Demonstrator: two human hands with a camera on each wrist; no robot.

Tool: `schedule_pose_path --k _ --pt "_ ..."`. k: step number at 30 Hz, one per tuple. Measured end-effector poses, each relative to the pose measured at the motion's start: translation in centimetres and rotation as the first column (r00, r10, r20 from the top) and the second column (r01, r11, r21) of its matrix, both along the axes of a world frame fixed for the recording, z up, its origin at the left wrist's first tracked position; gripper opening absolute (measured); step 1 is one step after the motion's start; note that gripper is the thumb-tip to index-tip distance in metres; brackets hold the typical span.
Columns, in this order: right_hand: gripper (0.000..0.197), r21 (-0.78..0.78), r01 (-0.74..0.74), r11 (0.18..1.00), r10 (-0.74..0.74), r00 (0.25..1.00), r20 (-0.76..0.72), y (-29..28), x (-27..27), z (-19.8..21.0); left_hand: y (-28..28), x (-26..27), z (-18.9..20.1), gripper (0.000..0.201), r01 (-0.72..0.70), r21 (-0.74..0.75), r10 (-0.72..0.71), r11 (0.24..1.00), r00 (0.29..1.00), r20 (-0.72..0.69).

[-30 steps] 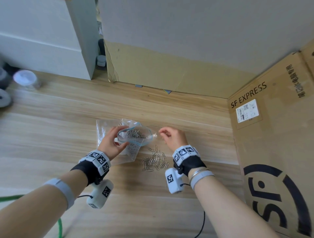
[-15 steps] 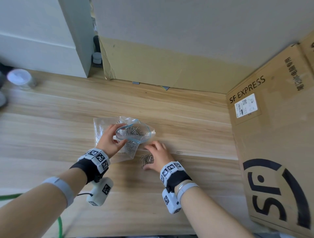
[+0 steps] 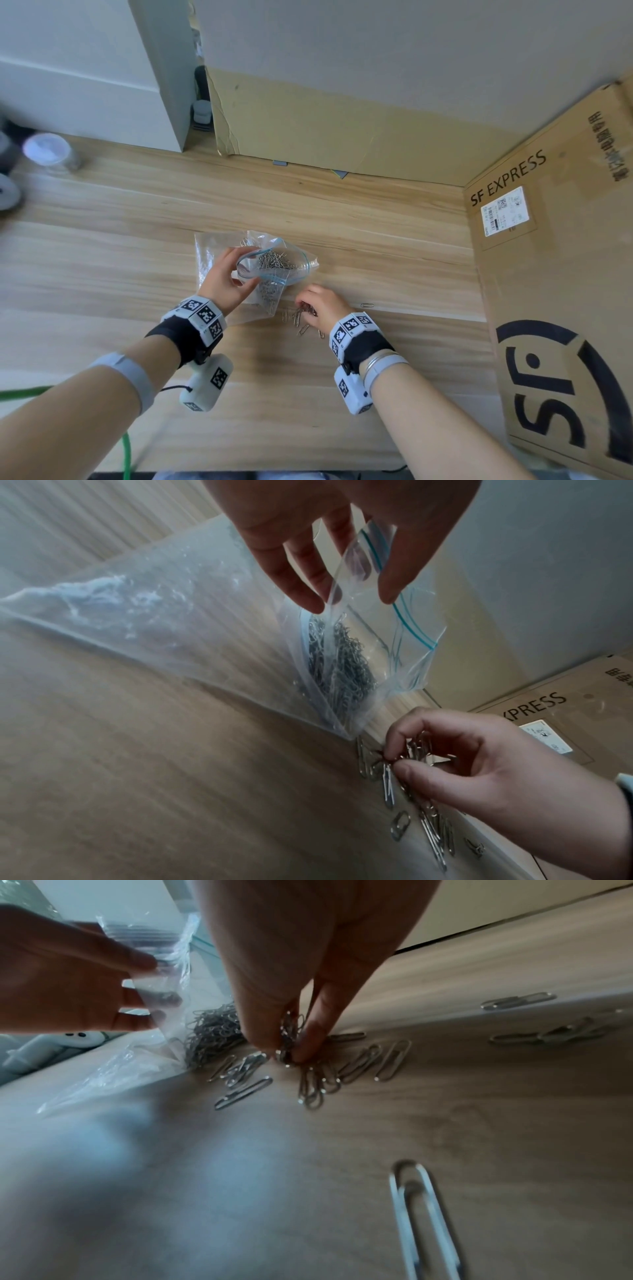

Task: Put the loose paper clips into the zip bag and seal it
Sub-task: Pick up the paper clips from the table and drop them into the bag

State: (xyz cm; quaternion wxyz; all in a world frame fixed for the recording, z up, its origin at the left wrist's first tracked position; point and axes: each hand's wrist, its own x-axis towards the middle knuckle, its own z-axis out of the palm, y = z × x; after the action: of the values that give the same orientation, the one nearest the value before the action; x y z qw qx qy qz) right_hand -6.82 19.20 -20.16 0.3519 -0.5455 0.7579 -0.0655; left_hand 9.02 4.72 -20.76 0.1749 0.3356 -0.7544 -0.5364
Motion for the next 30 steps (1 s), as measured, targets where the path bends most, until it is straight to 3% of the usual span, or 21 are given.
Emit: schedule_pose_path --k 7,12,17,24,30 --pt "0.021 -0.022 0.097 0.995 -0.098 0.995 -0.027 -0.2 -0.5 0.1 0.0 0.3 -0.1 0.056 -0.015 0.012 0.015 1.0 1.0 -0.01" --pt "0.016 -0.103 0.186 0.977 -0.19 0.981 -0.035 -0.6 -2.2 3.4 0.0 0.3 0.0 0.057 -0.019 0.018 0.019 1.0 1.0 -0.006" --pt "0.016 -0.298 0.111 0.948 -0.12 0.993 -0.015 -4.2 -2.5 6.5 0.1 0.1 0.1 0.056 -0.022 0.023 0.022 0.999 1.0 0.017" --pt "0.014 -0.303 -0.082 0.949 0.084 0.996 -0.006 -8.5 0.2 6.4 0.4 -0.4 0.3 0.058 -0.061 0.04 0.059 0.997 0.997 0.044" --pt "0.021 -0.261 0.02 0.965 0.002 0.997 0.082 -7.2 -0.9 6.6 0.4 -0.3 0.4 0.057 -0.073 0.033 0.072 0.997 0.997 0.029"
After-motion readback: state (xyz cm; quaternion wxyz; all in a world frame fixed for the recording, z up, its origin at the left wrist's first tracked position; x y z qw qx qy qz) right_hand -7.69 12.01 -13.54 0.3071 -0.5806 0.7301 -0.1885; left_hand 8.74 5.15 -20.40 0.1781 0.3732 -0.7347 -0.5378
